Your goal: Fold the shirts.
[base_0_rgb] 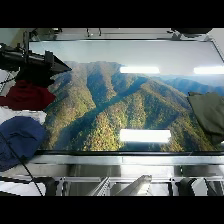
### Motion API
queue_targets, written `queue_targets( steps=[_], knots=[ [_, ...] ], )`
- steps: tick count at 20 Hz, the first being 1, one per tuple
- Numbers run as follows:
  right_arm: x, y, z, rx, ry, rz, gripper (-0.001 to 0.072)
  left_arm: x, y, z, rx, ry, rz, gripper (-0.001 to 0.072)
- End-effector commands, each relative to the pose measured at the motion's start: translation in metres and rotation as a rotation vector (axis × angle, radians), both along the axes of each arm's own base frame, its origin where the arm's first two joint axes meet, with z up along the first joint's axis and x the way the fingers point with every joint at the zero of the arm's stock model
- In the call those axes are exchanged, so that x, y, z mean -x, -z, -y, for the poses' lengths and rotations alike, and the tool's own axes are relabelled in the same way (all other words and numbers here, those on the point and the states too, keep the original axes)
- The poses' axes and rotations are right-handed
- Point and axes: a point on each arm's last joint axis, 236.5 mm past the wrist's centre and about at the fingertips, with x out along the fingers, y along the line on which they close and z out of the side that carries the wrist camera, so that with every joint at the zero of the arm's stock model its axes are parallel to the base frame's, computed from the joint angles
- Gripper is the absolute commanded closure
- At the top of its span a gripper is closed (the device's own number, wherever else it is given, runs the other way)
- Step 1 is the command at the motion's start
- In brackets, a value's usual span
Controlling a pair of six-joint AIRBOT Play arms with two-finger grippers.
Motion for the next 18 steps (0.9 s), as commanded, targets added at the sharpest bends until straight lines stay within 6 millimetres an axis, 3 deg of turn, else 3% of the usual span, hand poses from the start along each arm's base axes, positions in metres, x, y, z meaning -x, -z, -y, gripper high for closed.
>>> queue_targets(
  steps=[1, 6, 7, 8, 9, 12, 15, 16, 17, 18],
  knots=[
    [0.003, 0.014, -0.008, 0.002, -0.058, -0.046, 0.0695, 0.006, 0.0, 0.016, 0.0, 0.038, -0.002, 0.0691],
    [0.002, 0.033, -0.019, -0.052, -0.106, -0.081, 0.0689, 0.007, 0.0, 0.02, -0.001, 0.047, -0.002, 0.0691],
    [0.002, 0.032, -0.019, -0.051, -0.106, -0.08, 0.0637, 0.007, 0.0, 0.019, -0.001, 0.045, -0.002, 0.0691],
    [0.003, 0.031, -0.018, -0.048, -0.105, -0.08, 0.0467, 0.007, 0.0, 0.019, -0.001, 0.045, -0.002, 0.0691],
    [0.003, 0.029, -0.018, -0.044, -0.106, -0.076, 0.0343, 0.007, 0.0, 0.019, 0.0, 0.046, -0.002, 0.0691],
    [0.005, 0.029, -0.034, -0.034, -0.24, -0.141, 0.033, 0.007, 0.0, 0.019, 0.0, 0.045, -0.002, 0.0691],
    [0.025, 0.037, -0.056, -0.07, -0.41, -0.296, 0.0324, 0.007, 0.0, 0.019, 0.0, 0.045, -0.003, 0.0691],
    [0.039, 0.039, -0.059, -0.111, -0.416, -0.357, 0.0219, 0.007, 0.0, 0.019, 0.001, 0.044, -0.005, 0.0691],
    [0.056, 0.039, -0.059, -0.164, -0.385, -0.42, 0.002, 0.007, 0.0, 0.019, 0.002, 0.04, -0.012, 0.0691],
    [0.073, 0.037, -0.057, -0.204, -0.361, -0.479, 0.0003, 0.007, 0.0, 0.019, 0.002, 0.04, -0.012, 0.0691]
  ],
)
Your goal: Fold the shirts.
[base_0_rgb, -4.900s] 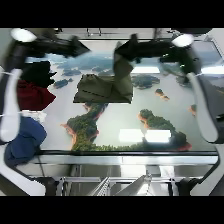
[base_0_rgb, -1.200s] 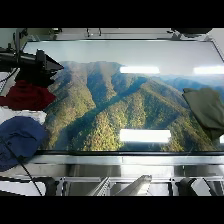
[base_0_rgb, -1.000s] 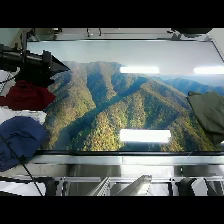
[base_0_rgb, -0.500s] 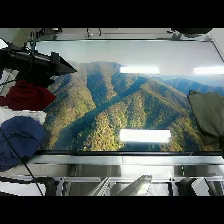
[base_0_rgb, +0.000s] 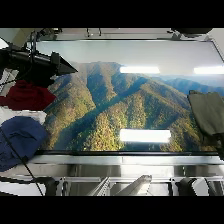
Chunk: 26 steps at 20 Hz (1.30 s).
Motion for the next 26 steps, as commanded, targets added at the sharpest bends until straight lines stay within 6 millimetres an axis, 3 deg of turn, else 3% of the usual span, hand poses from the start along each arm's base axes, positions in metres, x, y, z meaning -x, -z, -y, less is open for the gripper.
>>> queue_targets(
  steps=[1, 3, 8, 9, 11, 12, 13, 15, 16, 17, 20, 22, 24, 26],
  knots=[
    [0.064, 0.001, -0.007, -0.101, 0.01, -0.271, 0.0003, 0.0, 0.0, 0.0, 0.002, -0.004, -0.01, 0.0691],
    [0.076, -0.015, -0.002, -0.145, 0.046, -0.283, 0.0003, 0.001, 0.0, 0.0, 0.002, 0.0, -0.013, 0.0691],
    [0.062, -0.076, 0.011, -0.144, 0.032, -0.223, 0.0004, 0.007, 0.001, 0.001, 0.001, 0.02, -0.025, 0.0691],
    [0.051, -0.091, 0.013, -0.14, 0.025, -0.175, 0.0004, 0.008, 0.001, 0.001, 0.002, 0.024, -0.027, 0.0691],
    [-0.003, -0.136, 0.002, -0.155, -0.048, 0.056, 0.0042, 0.01, 0.001, 0.001, 0.002, 0.03, -0.032, 0.0692],
    [-0.036, -0.165, -0.012, -0.159, -0.129, 0.201, 0.0322, 0.01, 0.001, 0.001, 0.002, 0.029, -0.035, 0.0692],
    [-0.064, -0.194, -0.029, -0.161, -0.209, 0.334, 0.0548, 0.01, 0.0, -0.001, 0.004, 0.017, -0.045, 0.0693],
    [-0.107, -0.235, -0.059, -0.171, -0.303, 0.522, 0.0558, 0.009, -0.003, -0.007, 0.008, -0.013, -0.064, 0.0695],
    [-0.121, -0.241, -0.074, -0.169, -0.344, 0.551, 0.0561, 0.011, -0.008, -0.009, 0.009, -0.024, -0.071, 0.0695],
    [-0.133, -0.241, -0.094, -0.156, -0.42, 0.555, 0.0697, 0.016, -0.014, -0.008, 0.006, -0.023, -0.067, 0.0696],
    [-0.157, -0.228, -0.177, -0.187, -0.672, 0.529, 0.0695, 0.045, -0.039, -0.001, -0.002, -0.02, -0.042, 0.0697],
    [-0.161, -0.207, -0.23, -0.214, -0.821, 0.464, 0.0695, 0.074, -0.045, 0.008, 0.001, -0.024, -0.037, 0.0697],
    [-0.153, -0.176, -0.274, -0.225, -0.985, 0.366, 0.0695, 0.109, -0.038, 0.018, 0.005, -0.024, -0.061, 0.0697],
    [-0.143, -0.15, -0.307, -0.24, -1.108, 0.29, 0.0695, 0.143, -0.013, 0.018, -0.039, -0.03, -0.103, 0.0697]
  ],
)
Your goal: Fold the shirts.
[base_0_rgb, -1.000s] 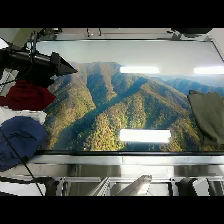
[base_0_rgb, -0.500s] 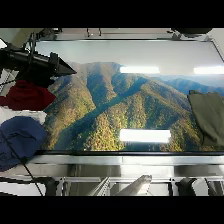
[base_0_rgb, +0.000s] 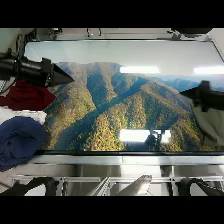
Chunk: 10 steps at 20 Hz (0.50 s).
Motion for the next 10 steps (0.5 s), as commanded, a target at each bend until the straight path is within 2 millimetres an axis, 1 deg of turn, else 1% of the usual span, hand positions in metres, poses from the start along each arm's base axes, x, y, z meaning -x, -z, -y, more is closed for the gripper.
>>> queue_targets(
  steps=[1, 2, 4, 8, 10],
  knots=[
    [0.014, 0.038, -0.066, 0.062, -0.227, -0.061, 0.0695, 0.054, 0.033, 0.002, -0.064, -0.024, -0.047, 0.0697],
    [0.017, 0.044, -0.073, 0.061, -0.25, -0.076, 0.0695, 0.066, 0.043, 0.001, -0.081, -0.04, -0.062, 0.0696],
    [0.017, 0.049, -0.075, 0.067, -0.27, -0.078, 0.0694, 0.079, 0.051, 0.0, -0.082, -0.064, -0.058, 0.0696],
    [0.02, 0.048, -0.077, 0.056, -0.281, -0.087, 0.0694, 0.095, 0.053, 0.0, -0.082, -0.073, -0.044, 0.0692],
    [0.02, 0.048, -0.078, 0.05, -0.28, -0.087, 0.0694, 0.098, 0.054, -0.001, -0.081, -0.088, -0.03, 0.0691]
  ],
)
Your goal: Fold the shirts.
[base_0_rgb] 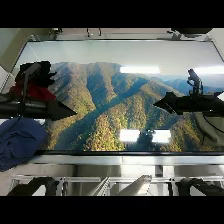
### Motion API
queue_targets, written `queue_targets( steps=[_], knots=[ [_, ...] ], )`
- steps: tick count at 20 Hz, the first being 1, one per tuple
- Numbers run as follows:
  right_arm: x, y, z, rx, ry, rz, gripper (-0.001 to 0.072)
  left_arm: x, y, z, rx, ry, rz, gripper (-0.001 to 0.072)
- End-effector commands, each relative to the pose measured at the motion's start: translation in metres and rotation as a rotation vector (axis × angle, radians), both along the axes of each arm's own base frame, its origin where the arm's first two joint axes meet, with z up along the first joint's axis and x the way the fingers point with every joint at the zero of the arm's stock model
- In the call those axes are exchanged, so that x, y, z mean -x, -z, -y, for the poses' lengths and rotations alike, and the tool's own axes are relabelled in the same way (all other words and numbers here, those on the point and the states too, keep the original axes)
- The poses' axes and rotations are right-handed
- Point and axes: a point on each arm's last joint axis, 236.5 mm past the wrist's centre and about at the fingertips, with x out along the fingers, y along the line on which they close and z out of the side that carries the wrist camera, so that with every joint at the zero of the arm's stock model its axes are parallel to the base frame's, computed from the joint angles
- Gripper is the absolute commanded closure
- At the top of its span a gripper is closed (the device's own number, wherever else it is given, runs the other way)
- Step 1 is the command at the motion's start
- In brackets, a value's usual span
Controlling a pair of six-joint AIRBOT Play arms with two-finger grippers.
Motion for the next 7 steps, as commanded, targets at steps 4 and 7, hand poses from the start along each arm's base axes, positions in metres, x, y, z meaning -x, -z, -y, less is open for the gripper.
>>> queue_targets(
  steps=[4, 7],
  knots=[
    [0.003, 0.002, -0.004, -0.004, -0.017, -0.006, 0.0694, 0.001, 0.005, -0.004, -0.009, -0.064, 0.053, 0.0691],
    [0.003, 0.002, -0.004, -0.004, -0.018, -0.006, 0.0694, -0.003, 0.005, -0.004, -0.008, -0.077, 0.064, 0.0691]
  ],
)
